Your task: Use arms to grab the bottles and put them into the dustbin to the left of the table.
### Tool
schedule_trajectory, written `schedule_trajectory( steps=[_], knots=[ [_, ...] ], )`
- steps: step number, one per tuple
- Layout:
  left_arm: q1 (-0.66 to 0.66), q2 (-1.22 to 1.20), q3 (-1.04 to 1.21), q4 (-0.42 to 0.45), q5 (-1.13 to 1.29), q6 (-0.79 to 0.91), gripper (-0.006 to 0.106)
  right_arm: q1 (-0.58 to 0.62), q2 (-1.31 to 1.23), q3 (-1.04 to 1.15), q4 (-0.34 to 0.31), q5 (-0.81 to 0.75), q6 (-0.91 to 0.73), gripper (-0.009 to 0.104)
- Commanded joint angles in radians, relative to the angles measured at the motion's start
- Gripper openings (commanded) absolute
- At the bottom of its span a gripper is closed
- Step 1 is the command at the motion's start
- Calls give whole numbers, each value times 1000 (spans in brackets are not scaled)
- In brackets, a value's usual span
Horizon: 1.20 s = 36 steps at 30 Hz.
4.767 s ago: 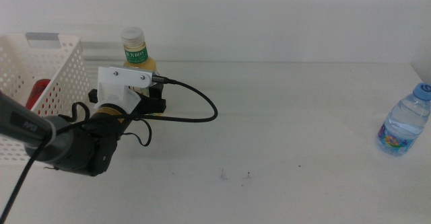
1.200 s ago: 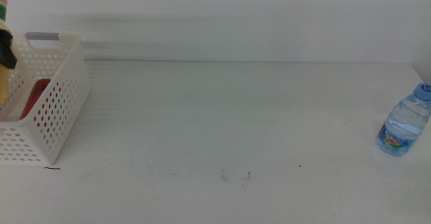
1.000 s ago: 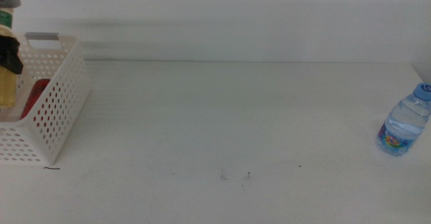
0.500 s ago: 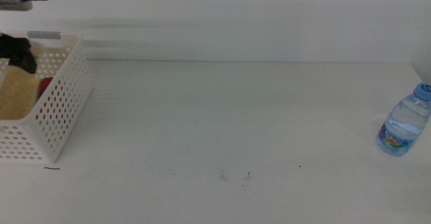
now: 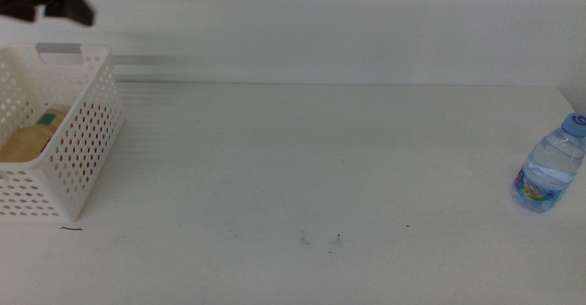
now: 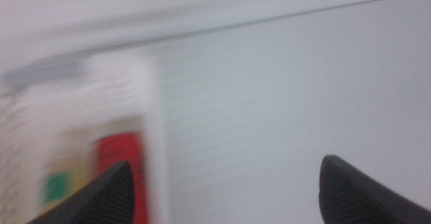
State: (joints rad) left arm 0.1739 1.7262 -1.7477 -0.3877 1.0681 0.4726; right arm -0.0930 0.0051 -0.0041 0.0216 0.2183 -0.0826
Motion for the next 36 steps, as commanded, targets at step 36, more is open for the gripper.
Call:
schedule_trajectory(
  steps=[36],
  knots=[
    [-903,-1114,909,104,-512,-99,94,-7,-5,4,-7,-9,-4,91]
  ],
)
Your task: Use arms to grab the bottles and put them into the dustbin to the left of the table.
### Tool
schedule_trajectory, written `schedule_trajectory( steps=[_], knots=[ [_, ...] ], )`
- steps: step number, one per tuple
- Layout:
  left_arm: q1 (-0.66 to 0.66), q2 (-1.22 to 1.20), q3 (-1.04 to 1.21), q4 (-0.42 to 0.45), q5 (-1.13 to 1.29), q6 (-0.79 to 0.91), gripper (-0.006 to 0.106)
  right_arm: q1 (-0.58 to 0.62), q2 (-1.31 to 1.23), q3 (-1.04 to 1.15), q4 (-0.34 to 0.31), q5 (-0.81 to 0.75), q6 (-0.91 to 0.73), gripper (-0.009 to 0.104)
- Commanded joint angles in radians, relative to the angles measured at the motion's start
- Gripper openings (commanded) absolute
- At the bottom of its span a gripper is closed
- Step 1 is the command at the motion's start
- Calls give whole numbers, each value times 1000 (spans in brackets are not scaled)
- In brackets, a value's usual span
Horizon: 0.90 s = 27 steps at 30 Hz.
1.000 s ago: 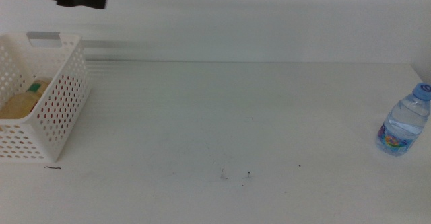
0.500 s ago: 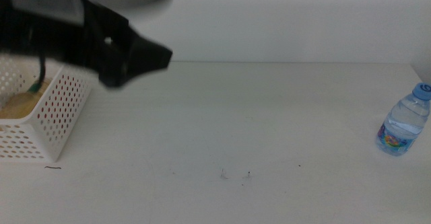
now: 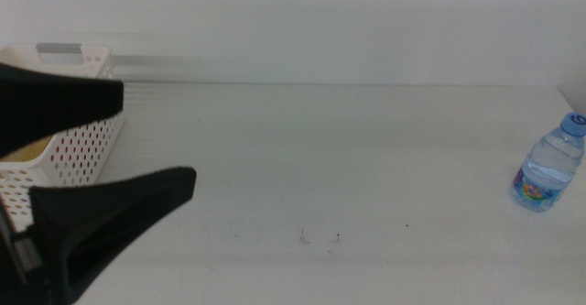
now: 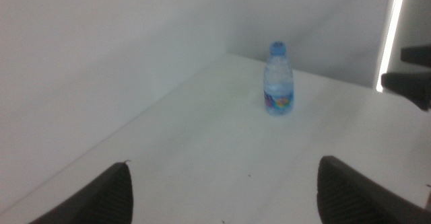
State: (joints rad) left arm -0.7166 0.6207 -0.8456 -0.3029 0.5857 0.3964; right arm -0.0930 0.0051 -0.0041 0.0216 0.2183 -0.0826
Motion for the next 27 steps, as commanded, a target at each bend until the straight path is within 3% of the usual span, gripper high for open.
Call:
schedule_trajectory(
  steps=[1,9,15,27],
  knots=[
    [-12,-9,6,20,-34,-24,94,-7,-5,4,-7,-9,-4,91],
    [-12,-9,6,102,-48,-169,94,-7,-5,4,-7,-9,-4,91],
    [-12,-9,6,113,-48,-233,94,-7,-5,4,-7,-9,-4,91],
    [-12,-9,6,152,-45,-245,94,-7,-5,4,-7,-9,-4,91]
  ],
)
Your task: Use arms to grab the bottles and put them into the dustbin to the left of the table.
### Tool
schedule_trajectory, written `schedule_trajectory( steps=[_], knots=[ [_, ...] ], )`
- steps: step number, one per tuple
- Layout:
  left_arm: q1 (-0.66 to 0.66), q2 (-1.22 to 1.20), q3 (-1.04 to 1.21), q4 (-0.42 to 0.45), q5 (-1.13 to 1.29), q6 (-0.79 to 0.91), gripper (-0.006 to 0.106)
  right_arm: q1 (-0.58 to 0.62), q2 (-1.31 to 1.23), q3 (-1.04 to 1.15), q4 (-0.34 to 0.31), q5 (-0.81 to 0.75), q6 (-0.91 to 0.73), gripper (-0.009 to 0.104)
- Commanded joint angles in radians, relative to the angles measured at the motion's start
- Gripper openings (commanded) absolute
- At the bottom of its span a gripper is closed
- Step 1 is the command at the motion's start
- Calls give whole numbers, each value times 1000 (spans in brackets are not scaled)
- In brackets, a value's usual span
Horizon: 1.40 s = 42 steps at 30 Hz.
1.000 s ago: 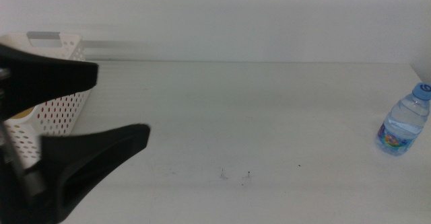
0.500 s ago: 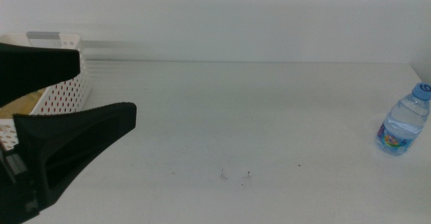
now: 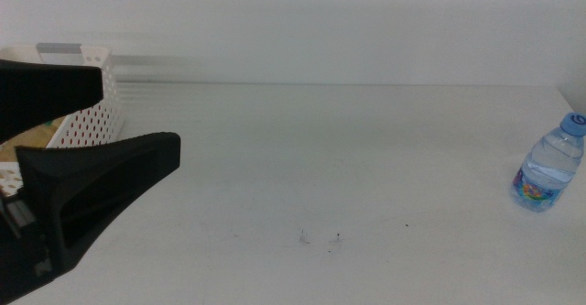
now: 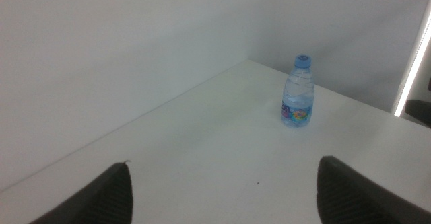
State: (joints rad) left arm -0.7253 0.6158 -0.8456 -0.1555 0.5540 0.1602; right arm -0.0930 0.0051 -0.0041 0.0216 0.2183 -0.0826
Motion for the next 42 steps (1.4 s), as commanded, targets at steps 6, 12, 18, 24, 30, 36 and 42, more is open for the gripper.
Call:
schedule_trajectory(
  steps=[6,12,18,24,30,36,42],
  knots=[
    [-4,-4,6,8,-14,-7,94,-7,-5,4,-11,-53,-4,91],
    [-4,-4,6,45,-14,-7,94,-7,-5,4,-49,-105,-20,91],
    [-4,-4,6,49,-14,-7,94,-7,69,4,-45,-187,-19,91],
    [-4,-4,6,49,-14,-7,94,-7,204,4,-42,-261,-3,91],
    [-4,-4,6,49,-14,-7,94,-7,385,4,-42,-384,38,91],
    [-4,-4,6,49,-14,-7,94,-7,582,4,-95,-569,69,91],
    [-4,-4,6,49,-14,-7,94,-7,750,4,-140,-749,119,91]
  ],
)
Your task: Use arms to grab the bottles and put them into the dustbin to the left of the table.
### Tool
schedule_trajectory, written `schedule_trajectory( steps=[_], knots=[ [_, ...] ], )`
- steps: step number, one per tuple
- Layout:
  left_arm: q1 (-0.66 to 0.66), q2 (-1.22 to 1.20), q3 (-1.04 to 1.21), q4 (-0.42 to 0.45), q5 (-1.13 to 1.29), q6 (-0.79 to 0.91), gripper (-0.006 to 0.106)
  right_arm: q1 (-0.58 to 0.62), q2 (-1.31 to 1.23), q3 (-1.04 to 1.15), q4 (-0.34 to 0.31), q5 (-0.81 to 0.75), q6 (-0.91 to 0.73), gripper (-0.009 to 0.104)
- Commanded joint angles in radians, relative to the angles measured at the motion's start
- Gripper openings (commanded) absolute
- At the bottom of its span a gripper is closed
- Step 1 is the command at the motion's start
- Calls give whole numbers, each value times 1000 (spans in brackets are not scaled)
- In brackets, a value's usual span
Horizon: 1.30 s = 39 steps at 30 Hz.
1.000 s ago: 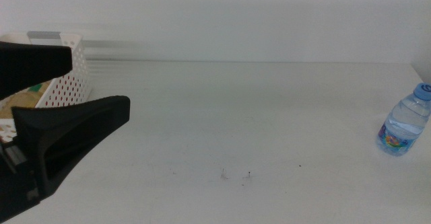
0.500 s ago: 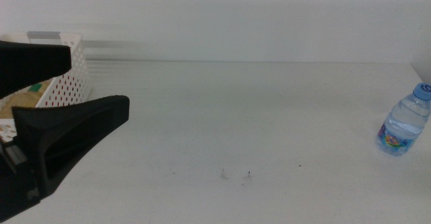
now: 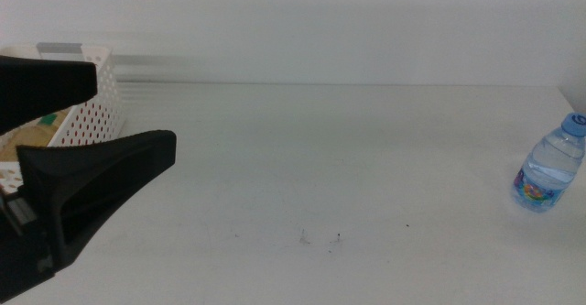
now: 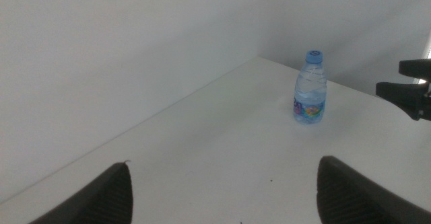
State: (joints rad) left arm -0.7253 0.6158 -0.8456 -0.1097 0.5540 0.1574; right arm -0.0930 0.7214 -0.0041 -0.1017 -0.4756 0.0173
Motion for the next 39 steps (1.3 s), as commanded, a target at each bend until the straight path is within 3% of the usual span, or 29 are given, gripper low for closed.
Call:
schedule_trajectory(
  steps=[1,12,20,23,39],
  knots=[
    [-4,-4,6,3,-14,-5,94,-7,56,4,-16,-74,48,91],
    [-4,-4,6,4,-14,-5,94,-7,286,4,-19,-215,104,91],
    [-4,-4,6,4,-14,-5,94,-7,435,4,16,-444,64,91],
    [-4,-4,6,4,-14,-5,94,-7,485,4,45,-438,24,91],
    [-4,-4,6,4,-14,-5,94,-7,785,-217,52,-441,-62,91]
  ],
)
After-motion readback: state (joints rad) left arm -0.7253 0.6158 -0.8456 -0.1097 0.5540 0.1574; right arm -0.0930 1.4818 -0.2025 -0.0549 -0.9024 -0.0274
